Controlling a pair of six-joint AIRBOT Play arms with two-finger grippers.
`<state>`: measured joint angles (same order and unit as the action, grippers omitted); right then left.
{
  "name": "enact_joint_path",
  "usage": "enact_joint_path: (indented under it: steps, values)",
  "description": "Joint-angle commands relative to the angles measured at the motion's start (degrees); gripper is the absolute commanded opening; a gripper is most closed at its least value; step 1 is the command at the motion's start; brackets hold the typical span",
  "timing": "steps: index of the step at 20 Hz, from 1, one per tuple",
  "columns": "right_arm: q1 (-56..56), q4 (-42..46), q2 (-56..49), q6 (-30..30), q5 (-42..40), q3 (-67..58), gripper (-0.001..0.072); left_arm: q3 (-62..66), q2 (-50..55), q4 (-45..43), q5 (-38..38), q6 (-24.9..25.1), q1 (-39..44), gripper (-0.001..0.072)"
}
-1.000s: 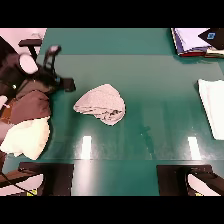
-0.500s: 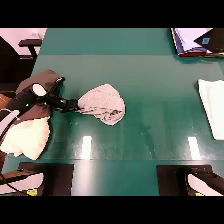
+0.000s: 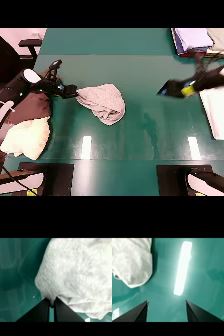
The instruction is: Fold the shirts.
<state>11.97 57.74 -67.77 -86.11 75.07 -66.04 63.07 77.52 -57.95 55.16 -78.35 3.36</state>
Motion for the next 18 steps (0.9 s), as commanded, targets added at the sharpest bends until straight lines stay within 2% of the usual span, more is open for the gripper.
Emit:
enact_joint_path:
  steps: [1,5,8,10,11,12,13,14,18]
  values:
    - [5.1,-11.2,-2.9,2.3,-11.3,16.8,0.0528,2.4,0.0,0.1,0.8,0.4,0.0,0.0025]
    - [14.7,-25.4,-12.8,9.5,-20.2,19.2,0.052,2.4,0.0,0.1,1.0,0.4,0.0,0.0025]
    - [19.2,-26.3,-19.9,9.7,-22.3,13.2,0.0498,2.4,0.0,0.1,1.2,0.5,0.0,0.0025]
    - [20.5,-26.1,-24.0,9.7,-22.8,8.3,0.0428,2.4,0.0,0.1,1.4,0.5,0.0,0.0025]
    - [20.6,-26.1,-25.8,9.7,-22.8,6.1,0.0427,2.4,0.0,0.1,1.4,0.5,0.0,0.0025]
    - [20.7,-26.0,-27.5,9.7,-22.3,4.0,0.0367,2.4,0.0,0.1,1.5,0.5,0.0,0.0025]
    - [20.7,-25.8,-28.5,9.7,-22.1,2.5,0.018,2.4,0.0,0.1,1.6,0.9,0.0,0.0025]
    - [20.7,-24.7,-29.0,9.7,-22.3,1.3,0.0028,2.4,0.0,0.1,1.6,0.9,0.0,0.0025]
    - [17.4,-15.5,-24.0,8.9,-20.6,-3.9,0.0007,5.2,-5.0,-1.0,0.7,1.8,0.0,0.0024]
